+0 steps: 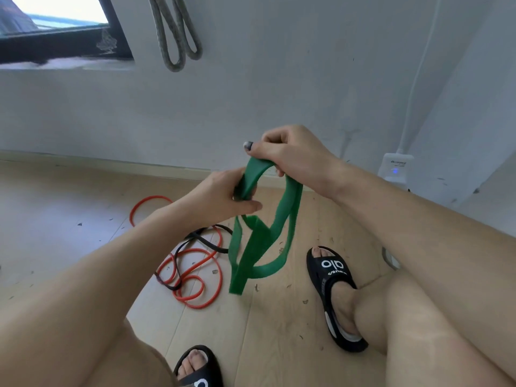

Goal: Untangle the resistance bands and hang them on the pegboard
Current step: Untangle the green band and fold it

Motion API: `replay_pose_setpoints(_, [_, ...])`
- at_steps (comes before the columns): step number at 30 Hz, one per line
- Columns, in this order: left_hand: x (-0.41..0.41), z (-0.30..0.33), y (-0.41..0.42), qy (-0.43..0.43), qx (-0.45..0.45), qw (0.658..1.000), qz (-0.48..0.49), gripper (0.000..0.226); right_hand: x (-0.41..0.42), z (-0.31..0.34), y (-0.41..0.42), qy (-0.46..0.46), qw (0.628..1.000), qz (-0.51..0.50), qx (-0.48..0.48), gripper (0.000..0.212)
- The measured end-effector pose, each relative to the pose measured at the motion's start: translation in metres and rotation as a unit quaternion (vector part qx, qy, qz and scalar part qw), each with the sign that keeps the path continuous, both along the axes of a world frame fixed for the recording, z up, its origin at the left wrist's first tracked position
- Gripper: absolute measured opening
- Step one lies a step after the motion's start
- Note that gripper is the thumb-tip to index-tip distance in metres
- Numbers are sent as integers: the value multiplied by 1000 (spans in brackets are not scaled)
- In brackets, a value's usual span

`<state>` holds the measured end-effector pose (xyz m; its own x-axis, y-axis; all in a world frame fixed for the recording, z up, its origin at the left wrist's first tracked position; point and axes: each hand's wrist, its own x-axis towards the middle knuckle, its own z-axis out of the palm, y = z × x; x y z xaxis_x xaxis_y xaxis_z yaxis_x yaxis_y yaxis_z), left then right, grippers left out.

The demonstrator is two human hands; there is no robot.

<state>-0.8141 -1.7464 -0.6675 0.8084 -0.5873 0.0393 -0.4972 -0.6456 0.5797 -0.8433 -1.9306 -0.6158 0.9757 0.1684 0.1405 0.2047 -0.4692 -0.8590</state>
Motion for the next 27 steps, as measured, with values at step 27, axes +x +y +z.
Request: replay_pose_setpoints(27, [4,8,4,-20,-47,999,6,18,5,-28,-7,154,982,78,-80,70])
